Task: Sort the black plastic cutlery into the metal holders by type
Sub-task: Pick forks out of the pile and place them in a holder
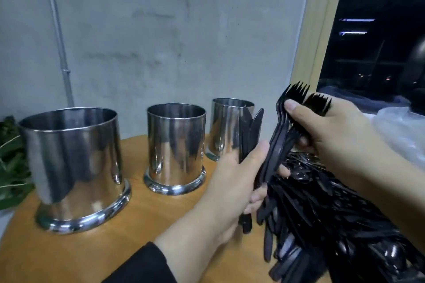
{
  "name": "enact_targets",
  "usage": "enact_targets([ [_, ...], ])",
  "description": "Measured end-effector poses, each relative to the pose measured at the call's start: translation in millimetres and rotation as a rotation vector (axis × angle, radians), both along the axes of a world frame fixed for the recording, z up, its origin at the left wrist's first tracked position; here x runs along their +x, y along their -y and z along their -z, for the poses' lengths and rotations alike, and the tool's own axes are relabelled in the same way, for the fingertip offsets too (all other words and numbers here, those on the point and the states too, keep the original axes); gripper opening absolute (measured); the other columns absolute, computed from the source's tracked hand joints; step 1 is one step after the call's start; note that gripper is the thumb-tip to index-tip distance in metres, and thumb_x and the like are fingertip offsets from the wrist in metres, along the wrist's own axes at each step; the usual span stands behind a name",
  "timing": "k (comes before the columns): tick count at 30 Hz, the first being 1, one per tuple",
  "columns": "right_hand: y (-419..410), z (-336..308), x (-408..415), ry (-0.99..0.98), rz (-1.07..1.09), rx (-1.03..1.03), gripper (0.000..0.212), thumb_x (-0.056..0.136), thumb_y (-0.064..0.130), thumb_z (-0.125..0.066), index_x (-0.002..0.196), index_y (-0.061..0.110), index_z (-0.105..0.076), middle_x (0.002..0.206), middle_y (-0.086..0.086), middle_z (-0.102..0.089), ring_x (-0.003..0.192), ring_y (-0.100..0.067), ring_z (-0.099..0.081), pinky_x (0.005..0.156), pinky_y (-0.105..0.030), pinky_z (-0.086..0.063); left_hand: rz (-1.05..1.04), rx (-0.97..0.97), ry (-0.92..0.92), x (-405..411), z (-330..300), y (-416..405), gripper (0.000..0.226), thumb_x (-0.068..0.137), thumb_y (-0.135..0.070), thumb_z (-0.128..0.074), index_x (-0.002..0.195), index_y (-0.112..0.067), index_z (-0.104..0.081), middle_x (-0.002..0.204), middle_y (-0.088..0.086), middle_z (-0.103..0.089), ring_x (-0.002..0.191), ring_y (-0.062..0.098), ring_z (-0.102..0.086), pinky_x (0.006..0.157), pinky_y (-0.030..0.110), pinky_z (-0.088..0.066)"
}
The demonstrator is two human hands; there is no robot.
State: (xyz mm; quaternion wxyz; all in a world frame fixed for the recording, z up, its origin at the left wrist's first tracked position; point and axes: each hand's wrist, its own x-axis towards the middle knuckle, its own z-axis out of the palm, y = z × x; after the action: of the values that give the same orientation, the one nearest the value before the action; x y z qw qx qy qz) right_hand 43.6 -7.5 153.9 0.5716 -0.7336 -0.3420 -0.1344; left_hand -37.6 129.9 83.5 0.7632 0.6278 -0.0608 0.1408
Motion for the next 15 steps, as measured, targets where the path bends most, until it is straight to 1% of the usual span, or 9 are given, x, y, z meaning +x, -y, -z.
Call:
enact_targets([
  [2, -14.2, -13.8, 5.9, 0.023, -0.013, 0.087, 0.032, 0.099, 0.034, -0.061, 0.072, 0.017, -0.055, 0.06, 0.0, -0.049, 0.05, -0.013, -0.042, 0.044, -0.016, -0.035, -0.248, 0.046, 0.017, 1.9, -1.0, -16.8, 0.033, 0.105, -0.042, -0.05, 0.104, -0.018, -0.072, 0.06, -0.001, -0.061, 0.043, 0.01, -0.033, 0.041, 0.022, -0.023],
  [4, -31.8, -31.0, 10.0, 0.023, -0.077, 0.199, 0.032, 0.1, 0.03, -0.061, 0.07, 0.02, -0.054, 0.069, -0.006, -0.049, 0.053, -0.015, -0.041, 0.046, -0.017, -0.037, -0.458, 0.05, 0.078, 3.8, -2.8, -37.3, 0.032, 0.103, -0.041, -0.053, 0.087, -0.021, -0.073, 0.058, -0.002, -0.059, 0.043, 0.01, -0.039, 0.043, 0.022, -0.031],
  [6, -55.5, -45.7, 15.6, 0.024, -0.13, 0.273, 0.034, 0.1, 0.024, -0.06, 0.067, 0.021, -0.053, 0.071, -0.007, -0.05, 0.054, -0.015, -0.04, 0.047, -0.02, -0.038, -0.578, -0.061, 0.122, 3.5, -4.7, -57.5, 0.039, 0.101, -0.041, -0.058, 0.069, -0.021, -0.067, 0.056, 0.0, -0.052, 0.044, 0.012, -0.039, 0.043, 0.026, -0.032],
  [7, -70.3, -52.1, 18.0, 0.031, -0.15, 0.28, 0.034, 0.101, 0.022, -0.059, 0.068, 0.021, -0.053, 0.069, -0.004, -0.052, 0.053, -0.015, -0.041, 0.048, -0.021, -0.038, -0.623, -0.127, 0.132, 2.8, -5.5, -66.6, 0.041, 0.101, -0.041, -0.059, 0.065, -0.022, -0.063, 0.053, -0.001, -0.047, 0.043, 0.013, -0.038, 0.042, 0.026, -0.03],
  [9, -104.3, -60.4, 23.5, 0.063, -0.166, 0.243, 0.031, 0.102, 0.018, -0.056, 0.071, 0.018, -0.055, 0.061, 0.005, -0.053, 0.05, -0.013, -0.041, 0.049, -0.023, -0.038, -0.679, -0.194, 0.137, 1.1, -7.2, -79.7, 0.041, 0.1, -0.04, -0.061, 0.065, -0.02, -0.057, 0.049, -0.003, -0.041, 0.041, 0.013, -0.034, 0.041, 0.026, -0.028],
  [10, -122.7, -62.6, 27.4, 0.087, -0.158, 0.208, 0.029, 0.102, 0.018, -0.055, 0.073, 0.016, -0.055, 0.06, 0.005, -0.053, 0.048, -0.012, -0.041, 0.049, -0.025, -0.038, -0.692, -0.213, 0.14, 0.7, -8.1, -84.1, 0.04, 0.101, -0.039, -0.061, 0.066, -0.018, -0.055, 0.049, -0.004, -0.039, 0.041, 0.013, -0.033, 0.041, 0.025, -0.027],
  [13, -172.2, -62.4, 43.7, 0.131, -0.107, 0.069, 0.028, 0.1, 0.018, -0.056, 0.072, 0.014, -0.054, 0.06, 0.0, -0.053, 0.045, -0.016, -0.043, 0.051, -0.031, -0.038, -0.711, -0.311, 0.164, -0.4, -10.8, -93.6, 0.04, 0.102, -0.032, -0.06, 0.067, -0.016, -0.05, 0.049, -0.001, -0.032, 0.04, 0.013, -0.026, 0.04, 0.021, -0.019],
  [15, -199.1, -55.3, 56.3, 0.118, -0.079, -0.121, 0.026, 0.1, 0.021, -0.059, 0.077, 0.008, -0.06, 0.064, -0.006, -0.057, 0.047, -0.02, -0.047, 0.052, -0.032, -0.042, -0.711, -0.34, 0.166, -1.4, -11.8, -98.9, 0.038, 0.102, -0.03, -0.06, 0.068, -0.015, -0.049, 0.049, 0.0, -0.03, 0.039, 0.013, -0.024, 0.04, 0.021, -0.018],
])
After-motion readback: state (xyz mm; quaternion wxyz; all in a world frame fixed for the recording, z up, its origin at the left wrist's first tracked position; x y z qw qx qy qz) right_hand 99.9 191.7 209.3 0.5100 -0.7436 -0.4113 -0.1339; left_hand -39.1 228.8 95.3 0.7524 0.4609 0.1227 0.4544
